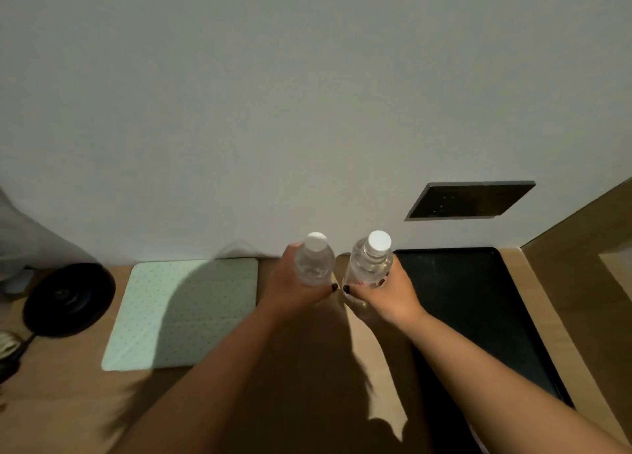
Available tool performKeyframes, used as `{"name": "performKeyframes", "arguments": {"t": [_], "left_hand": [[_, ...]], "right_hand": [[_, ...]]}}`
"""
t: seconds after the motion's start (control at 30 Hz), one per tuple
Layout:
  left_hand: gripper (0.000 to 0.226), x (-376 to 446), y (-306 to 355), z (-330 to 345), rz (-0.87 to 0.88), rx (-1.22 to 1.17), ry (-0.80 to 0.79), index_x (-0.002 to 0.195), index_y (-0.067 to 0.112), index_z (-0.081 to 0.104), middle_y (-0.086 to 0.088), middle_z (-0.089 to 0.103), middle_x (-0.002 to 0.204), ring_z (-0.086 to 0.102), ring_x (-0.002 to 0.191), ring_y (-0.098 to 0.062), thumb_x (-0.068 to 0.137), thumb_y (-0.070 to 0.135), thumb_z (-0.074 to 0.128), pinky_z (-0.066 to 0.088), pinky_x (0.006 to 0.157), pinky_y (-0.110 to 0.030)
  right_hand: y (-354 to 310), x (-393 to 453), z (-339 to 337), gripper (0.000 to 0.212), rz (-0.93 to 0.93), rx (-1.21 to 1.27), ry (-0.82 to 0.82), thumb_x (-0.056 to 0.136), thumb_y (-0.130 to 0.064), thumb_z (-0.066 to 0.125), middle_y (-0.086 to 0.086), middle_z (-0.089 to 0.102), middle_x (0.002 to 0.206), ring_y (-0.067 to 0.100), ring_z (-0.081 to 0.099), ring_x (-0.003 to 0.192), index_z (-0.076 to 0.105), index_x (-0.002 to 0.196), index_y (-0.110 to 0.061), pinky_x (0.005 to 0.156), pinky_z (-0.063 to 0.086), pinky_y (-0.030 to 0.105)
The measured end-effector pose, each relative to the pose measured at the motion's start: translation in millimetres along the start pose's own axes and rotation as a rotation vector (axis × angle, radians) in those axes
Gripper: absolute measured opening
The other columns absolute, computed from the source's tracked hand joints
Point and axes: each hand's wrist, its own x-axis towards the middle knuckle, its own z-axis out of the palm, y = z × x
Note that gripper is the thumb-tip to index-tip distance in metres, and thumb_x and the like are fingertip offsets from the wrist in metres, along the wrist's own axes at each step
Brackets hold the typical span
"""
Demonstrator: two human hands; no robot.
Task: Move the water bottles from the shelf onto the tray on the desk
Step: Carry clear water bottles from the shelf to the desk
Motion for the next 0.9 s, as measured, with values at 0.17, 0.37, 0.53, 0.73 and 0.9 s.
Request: {"name": "performKeyframes", "arguments": {"t": [0.17, 0.37, 0.53, 0.73, 0.9], "left_hand": [[0.074, -3.6, 25.3, -16.3, 0.066, 0.005, -0.017, 0.123, 0.031, 0.045, 0.009, 0.059, 0.115, 0.058, 0.105, -0.012, 0.061, 0.027, 0.084, 0.047, 0.090, -0.018], [0.072, -13.6, 75.6, -29.4, 0.188, 0.142, -0.078, 0.138, 0.027, 0.036, 0.006, 0.045, 0.143, 0.043, 0.130, -0.012, 0.077, 0.033, 0.074, 0.036, 0.105, -0.027], [0.077, -26.9, 116.9, -32.1, 0.299, 0.331, -0.143, 0.147, 0.026, 0.023, 0.003, 0.028, 0.155, 0.027, 0.142, -0.017, 0.084, 0.048, 0.062, 0.028, 0.113, -0.036], [0.077, -45.5, 160.8, -15.5, 0.415, 0.461, -0.223, 0.151, 0.026, 0.015, 0.001, 0.011, 0.161, 0.010, 0.148, -0.018, 0.089, 0.052, 0.052, 0.016, 0.117, -0.036], [0.072, -68.7, 193.9, 15.6, 0.538, 0.477, -0.307, 0.149, 0.023, 0.020, -0.001, 0.025, 0.155, 0.026, 0.142, -0.019, 0.090, 0.047, 0.053, 0.022, 0.109, -0.026]], "right_hand": [[-9.0, -24.4, -22.7, 0.090, -0.038, -0.060, -0.026, 0.064, -0.025, 0.084, -0.004, 0.044, 0.141, 0.015, 0.042, 0.130, 0.035, 0.140, -0.027, 0.104, 0.036, 0.032], [-30.6, -57.5, -58.9, 0.089, -0.082, -0.107, 0.027, 0.079, -0.035, 0.072, 0.000, 0.021, 0.156, 0.019, 0.025, 0.141, 0.019, 0.149, -0.023, 0.110, 0.026, 0.035], [-42.6, -83.3, -95.8, 0.078, -0.156, -0.248, 0.138, 0.089, -0.040, 0.058, 0.001, 0.015, 0.159, 0.019, 0.016, 0.145, 0.014, 0.150, -0.020, 0.115, 0.020, 0.035], [-43.9, -120.2, -151.0, 0.073, -0.191, -0.412, 0.260, 0.094, -0.041, 0.049, 0.004, 0.011, 0.159, 0.019, 0.009, 0.146, 0.012, 0.151, -0.014, 0.116, 0.012, 0.033], [-31.0, -156.4, -185.9, 0.076, -0.104, -0.488, 0.400, 0.092, -0.046, 0.049, 0.007, 0.013, 0.159, 0.022, 0.012, 0.146, 0.013, 0.150, -0.012, 0.118, 0.017, 0.040]]}}
